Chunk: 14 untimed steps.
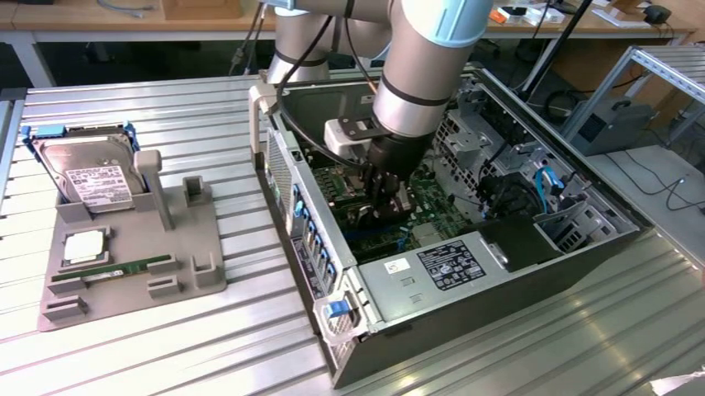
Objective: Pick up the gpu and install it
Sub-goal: 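Insert the gpu into the slot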
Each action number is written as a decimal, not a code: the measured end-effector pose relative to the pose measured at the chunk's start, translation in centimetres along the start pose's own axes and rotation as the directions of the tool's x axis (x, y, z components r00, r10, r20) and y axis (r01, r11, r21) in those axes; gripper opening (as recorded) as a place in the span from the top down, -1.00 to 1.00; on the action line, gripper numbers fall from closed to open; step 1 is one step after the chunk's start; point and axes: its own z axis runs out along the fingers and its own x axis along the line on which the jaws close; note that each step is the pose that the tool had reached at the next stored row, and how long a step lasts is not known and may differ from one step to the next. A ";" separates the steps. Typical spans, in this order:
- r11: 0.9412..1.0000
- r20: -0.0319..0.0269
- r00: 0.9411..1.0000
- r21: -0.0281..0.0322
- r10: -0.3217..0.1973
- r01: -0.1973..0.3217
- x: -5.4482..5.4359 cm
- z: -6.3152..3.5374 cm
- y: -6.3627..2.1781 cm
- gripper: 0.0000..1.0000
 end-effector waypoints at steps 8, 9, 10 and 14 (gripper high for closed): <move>1.000 0.000 1.000 0.000 0.000 0.000 0.0 0.20 0.00 0.47; 1.000 0.000 1.000 0.000 0.000 0.000 0.0 0.24 0.00 0.47; 1.000 0.000 1.000 0.000 0.000 0.000 0.0 0.25 0.00 0.47; 1.000 0.000 1.000 0.000 0.000 0.000 0.0 0.33 0.00 0.47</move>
